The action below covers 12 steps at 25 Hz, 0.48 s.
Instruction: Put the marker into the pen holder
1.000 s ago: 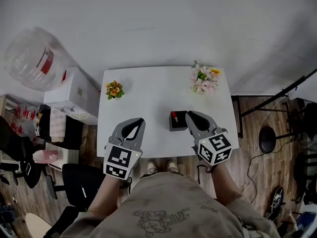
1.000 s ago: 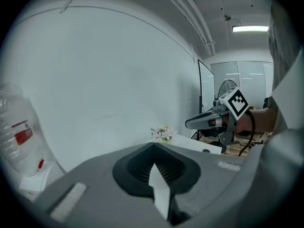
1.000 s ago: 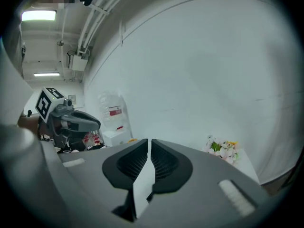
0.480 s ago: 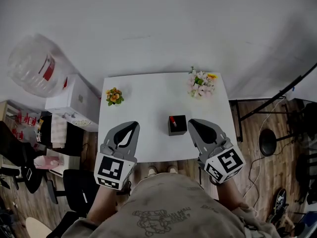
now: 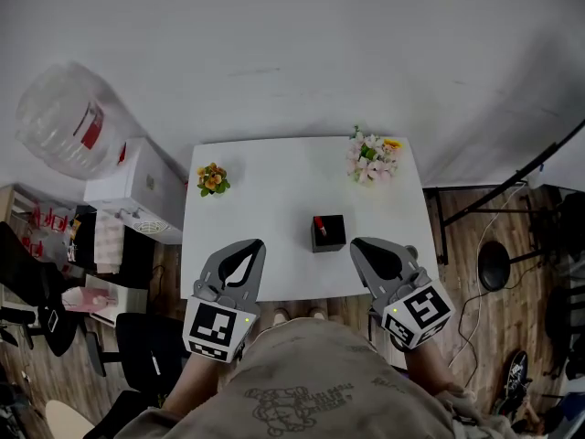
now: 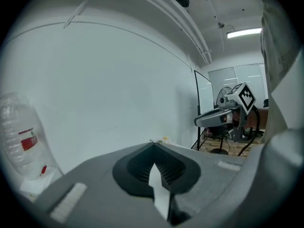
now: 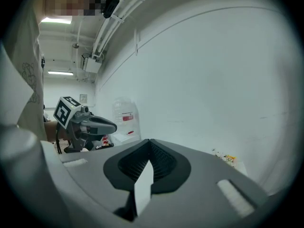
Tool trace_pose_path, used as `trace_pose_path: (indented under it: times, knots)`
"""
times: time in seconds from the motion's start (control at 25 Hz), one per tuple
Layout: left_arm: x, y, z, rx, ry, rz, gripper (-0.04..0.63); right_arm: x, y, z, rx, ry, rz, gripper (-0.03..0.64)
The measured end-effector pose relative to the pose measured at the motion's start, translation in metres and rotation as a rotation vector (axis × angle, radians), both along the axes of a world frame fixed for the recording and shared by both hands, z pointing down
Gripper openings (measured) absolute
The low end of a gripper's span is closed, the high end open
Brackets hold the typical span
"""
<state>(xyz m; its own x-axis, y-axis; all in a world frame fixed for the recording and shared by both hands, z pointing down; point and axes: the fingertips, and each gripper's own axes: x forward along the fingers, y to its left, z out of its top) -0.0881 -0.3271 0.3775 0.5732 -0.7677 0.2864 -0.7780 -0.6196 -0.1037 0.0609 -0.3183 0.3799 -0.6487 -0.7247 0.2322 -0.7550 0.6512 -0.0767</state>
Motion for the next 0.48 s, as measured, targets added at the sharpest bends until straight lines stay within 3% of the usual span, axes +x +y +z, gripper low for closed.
trace_pose_path:
  times: [0.48]
  knots:
    - [0.005,-0.003,0.002,-0.003,0.009,0.012,0.002,-0.004,0.001,0.013,-0.036,-0.001,0.001,0.028]
